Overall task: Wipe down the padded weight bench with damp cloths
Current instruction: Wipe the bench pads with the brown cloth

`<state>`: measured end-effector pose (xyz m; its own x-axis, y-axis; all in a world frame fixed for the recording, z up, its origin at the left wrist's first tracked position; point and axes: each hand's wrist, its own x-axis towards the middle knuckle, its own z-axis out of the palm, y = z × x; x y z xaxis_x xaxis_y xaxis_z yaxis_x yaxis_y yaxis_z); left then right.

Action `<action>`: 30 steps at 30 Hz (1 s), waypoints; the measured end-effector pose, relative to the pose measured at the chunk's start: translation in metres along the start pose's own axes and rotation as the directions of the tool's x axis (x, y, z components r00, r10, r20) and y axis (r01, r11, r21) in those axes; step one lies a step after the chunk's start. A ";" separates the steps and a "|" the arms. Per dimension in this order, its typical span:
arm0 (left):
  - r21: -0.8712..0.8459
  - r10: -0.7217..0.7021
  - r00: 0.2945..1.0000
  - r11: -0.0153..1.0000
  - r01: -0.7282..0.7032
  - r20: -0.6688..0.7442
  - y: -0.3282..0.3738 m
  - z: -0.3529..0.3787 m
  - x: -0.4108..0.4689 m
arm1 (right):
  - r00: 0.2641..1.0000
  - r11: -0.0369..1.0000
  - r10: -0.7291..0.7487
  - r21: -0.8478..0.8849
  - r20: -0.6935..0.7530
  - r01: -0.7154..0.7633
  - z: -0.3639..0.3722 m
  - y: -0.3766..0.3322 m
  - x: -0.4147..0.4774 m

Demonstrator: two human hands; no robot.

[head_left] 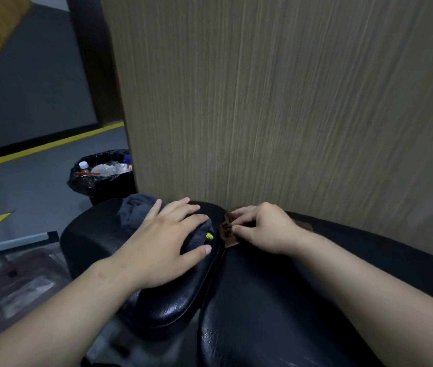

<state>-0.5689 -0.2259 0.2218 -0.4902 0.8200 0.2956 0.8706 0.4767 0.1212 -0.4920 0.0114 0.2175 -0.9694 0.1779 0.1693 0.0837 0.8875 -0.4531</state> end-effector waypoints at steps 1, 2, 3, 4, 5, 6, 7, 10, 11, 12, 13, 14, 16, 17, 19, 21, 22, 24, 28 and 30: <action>0.011 -0.007 1.000 1.000 0.007 0.011 0.002 -0.001 -0.002 | 1.000 0.996 -0.024 -0.082 -0.010 0.023 0.003 -0.006 -0.006; 0.024 -0.012 1.000 1.000 0.012 0.029 0.005 -0.001 -0.004 | 0.999 0.986 -0.040 -0.162 -0.007 0.039 0.006 -0.012 -0.012; 0.039 -0.012 0.998 0.999 0.010 0.054 0.007 -0.001 -0.007 | 0.999 0.968 -0.044 -0.247 0.009 0.045 0.009 -0.017 -0.017; 0.054 -0.007 0.997 0.999 0.002 0.080 0.008 -0.001 -0.010 | 0.998 0.943 -0.044 -0.327 0.034 0.053 0.009 -0.023 -0.021; 0.064 0.005 0.995 0.998 -0.012 0.101 0.008 -0.001 -0.014 | 0.997 0.920 -0.046 -0.387 0.061 0.066 0.005 -0.027 -0.023; 0.063 0.024 0.993 0.997 -0.031 0.116 0.009 0.000 -0.017 | 0.995 0.905 -0.050 -0.416 0.092 0.084 -0.002 -0.030 -0.023; 0.059 0.047 0.991 0.997 -0.054 0.125 0.008 0.001 -0.020 | 0.991 0.902 -0.058 -0.419 0.124 0.105 -0.010 -0.031 -0.021; 0.072 0.095 0.983 0.992 -0.107 0.157 0.006 0.002 -0.031 | 0.975 0.911 -0.098 -0.376 0.200 0.169 -0.025 -0.016 -0.016; 0.077 0.099 0.981 0.991 -0.113 0.166 0.005 0.001 -0.034 | 0.971 0.927 -0.090 -0.339 0.223 0.164 -0.024 -0.010 -0.017; 0.079 0.103 0.980 0.990 -0.118 0.173 0.003 0.001 -0.037 | 0.968 0.953 -0.076 -0.269 0.239 0.141 -0.019 -0.007 -0.020; 0.077 0.109 0.978 0.989 -0.125 0.177 0.002 0.000 -0.041 | 0.968 0.975 -0.055 -0.196 0.246 0.106 -0.014 -0.007 -0.023; 0.074 0.116 0.977 0.989 -0.131 0.181 0.000 0.000 -0.044 | 0.970 0.987 -0.047 -0.141 0.237 0.082 -0.008 -0.008 -0.026; 0.064 0.121 0.974 0.989 -0.136 0.191 -0.002 0.001 -0.050 | 0.981 0.992 -0.045 -0.106 0.191 0.066 0.001 -0.012 -0.029; 0.059 0.121 0.974 0.989 -0.134 0.190 -0.003 0.002 -0.053 | 0.985 0.993 -0.041 -0.106 0.167 0.059 0.005 -0.015 -0.031; 0.048 0.111 0.977 0.991 -0.122 0.182 -0.004 0.005 -0.058 | 0.990 0.991 -0.036 -0.122 0.137 0.053 0.009 -0.023 -0.038; 0.036 0.090 0.979 0.995 -0.098 0.184 -0.003 0.007 -0.063 | 0.992 0.985 -0.051 -0.160 0.113 0.068 0.013 -0.031 -0.047; 0.030 0.082 0.980 0.996 -0.088 0.181 -0.002 0.009 -0.066 | 0.993 0.982 -0.063 -0.171 0.102 0.080 0.014 -0.035 -0.051; 0.011 0.068 0.985 0.997 -0.070 0.157 0.000 0.011 -0.072 | 0.994 0.981 -0.061 -0.179 0.092 0.077 0.015 -0.042 -0.060; 0.015 0.049 0.998 0.999 -0.049 0.044 -0.002 0.016 -0.084 | 0.993 0.985 -0.038 -0.164 0.108 0.056 0.020 -0.055 -0.074; 0.049 0.052 0.998 0.997 -0.054 0.036 -0.006 0.018 -0.090 | 0.988 0.991 -0.036 -0.126 0.149 0.055 0.019 -0.060 -0.080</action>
<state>-0.5309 -0.2966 0.1773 -0.4452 0.8545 0.2677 0.8927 0.4468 0.0586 -0.4236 -0.0639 0.2142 -0.9953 0.0803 0.0533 0.0584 0.9424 -0.3294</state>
